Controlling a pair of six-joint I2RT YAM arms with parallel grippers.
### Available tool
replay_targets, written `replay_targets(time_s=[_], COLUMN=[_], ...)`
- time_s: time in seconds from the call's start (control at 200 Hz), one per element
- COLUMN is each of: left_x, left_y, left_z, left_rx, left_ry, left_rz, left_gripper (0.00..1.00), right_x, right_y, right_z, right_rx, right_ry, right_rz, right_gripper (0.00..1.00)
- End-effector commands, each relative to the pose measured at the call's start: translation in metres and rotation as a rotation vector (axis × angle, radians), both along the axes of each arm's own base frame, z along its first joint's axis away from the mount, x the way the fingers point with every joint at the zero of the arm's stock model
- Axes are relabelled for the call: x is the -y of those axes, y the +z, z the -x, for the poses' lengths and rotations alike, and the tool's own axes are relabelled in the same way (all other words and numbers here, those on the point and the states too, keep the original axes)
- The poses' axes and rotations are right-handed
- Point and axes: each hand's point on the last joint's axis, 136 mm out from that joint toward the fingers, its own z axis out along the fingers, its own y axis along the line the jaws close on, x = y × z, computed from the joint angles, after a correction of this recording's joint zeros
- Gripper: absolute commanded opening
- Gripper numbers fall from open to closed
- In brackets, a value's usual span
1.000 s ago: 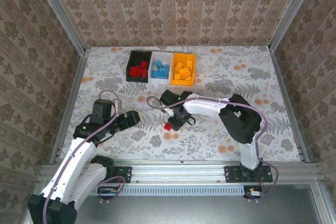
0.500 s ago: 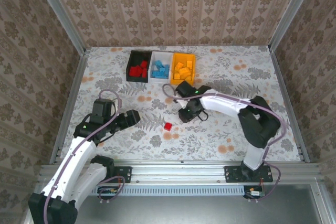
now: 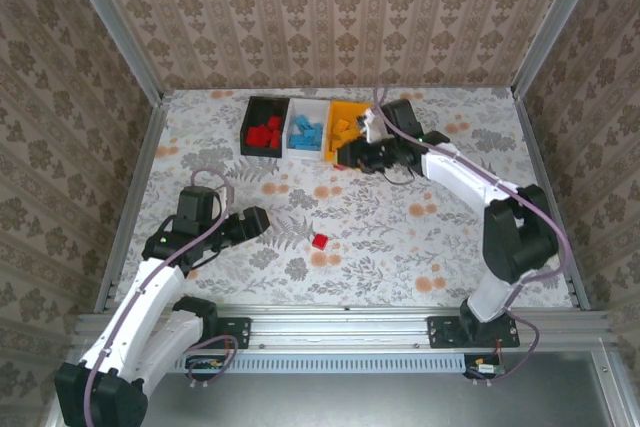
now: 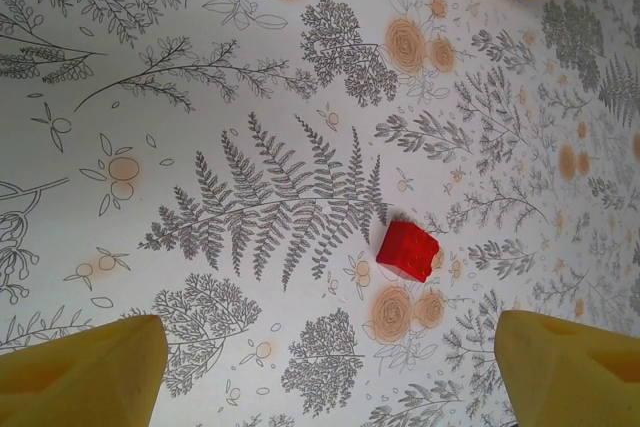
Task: Sort the legos into containers by color
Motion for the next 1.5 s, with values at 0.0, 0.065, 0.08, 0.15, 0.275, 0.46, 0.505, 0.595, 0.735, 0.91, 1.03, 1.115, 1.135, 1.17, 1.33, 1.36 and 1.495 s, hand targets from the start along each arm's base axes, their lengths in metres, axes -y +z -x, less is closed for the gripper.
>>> replay_targets(time_s=[0.0, 0.065, 0.08, 0.15, 0.275, 0.46, 0.505, 0.595, 0.735, 0.91, 1.03, 1.115, 1.135, 1.17, 1.33, 1.36, 1.495], left_x=[0.001, 0.000, 0.000, -0.002, -0.005, -0.008, -0.009, -0.010, -0.009, -0.009, -0.010, -0.010, -0.009, -0.010, -0.009, -0.008, -0.005], left_y=[-0.002, -0.002, -0.002, -0.003, -0.004, -0.005, -0.006, -0.007, -0.008, -0.010, -0.012, -0.011, -0.010, -0.010, -0.009, -0.008, -0.007], left_z=[-0.002, -0.001, -0.001, 0.000, 0.002, 0.004, 0.004, 0.005, 0.005, 0.003, 0.003, 0.003, 0.003, 0.003, 0.003, 0.004, 0.003], left_rx=[-0.003, -0.005, -0.005, -0.007, -0.012, -0.019, -0.023, -0.027, -0.032, -0.041, -0.043, -0.043, -0.041, -0.041, -0.038, -0.038, -0.036], left_ry=[0.013, 0.013, 0.015, 0.016, 0.015, 0.012, 0.011, 0.008, 0.004, 0.000, 0.003, 0.003, 0.003, 0.004, 0.001, -0.003, -0.015], left_rz=[0.026, 0.025, 0.024, 0.015, 0.007, -0.008, -0.009, -0.012, -0.008, -0.004, -0.002, 0.000, 0.001, 0.001, 0.007, 0.010, 0.018], left_gripper=[0.87, 0.87, 0.87, 0.87, 0.87, 0.87, 0.87, 0.87, 0.87, 0.88, 0.88, 0.88, 0.88, 0.88, 0.88, 0.88, 0.88], right_x=[-0.031, -0.044, -0.048, -0.064, -0.093, -0.123, -0.127, -0.135, -0.139, -0.140, -0.138, -0.138, -0.137, -0.137, -0.137, -0.136, -0.131], right_y=[0.032, 0.032, 0.033, 0.031, 0.026, 0.005, 0.001, -0.004, -0.013, -0.011, -0.004, 0.000, 0.001, 0.003, 0.020, 0.024, 0.044], right_z=[-0.038, -0.062, -0.067, -0.090, -0.129, -0.174, -0.183, -0.197, -0.212, -0.215, -0.216, -0.215, -0.215, -0.215, -0.207, -0.203, -0.178], right_rx=[-0.010, -0.014, -0.012, -0.015, -0.008, -0.006, -0.001, 0.023, 0.040, 0.077, 0.093, 0.099, 0.100, 0.100, 0.121, 0.125, 0.158], right_ry=[-0.024, -0.047, -0.050, -0.071, -0.103, -0.145, -0.157, -0.182, -0.231, -0.243, -0.245, -0.245, -0.244, -0.243, -0.206, -0.192, -0.104], right_rz=[-0.143, -0.151, -0.156, -0.181, -0.214, -0.240, -0.247, -0.269, -0.303, -0.300, -0.298, -0.302, -0.304, -0.306, -0.295, -0.283, -0.206], right_gripper=[0.32, 0.32, 0.32, 0.32, 0.32, 0.32, 0.33, 0.35, 0.46, 0.63, 0.64, 0.64, 0.64, 0.64, 0.64, 0.65, 0.65])
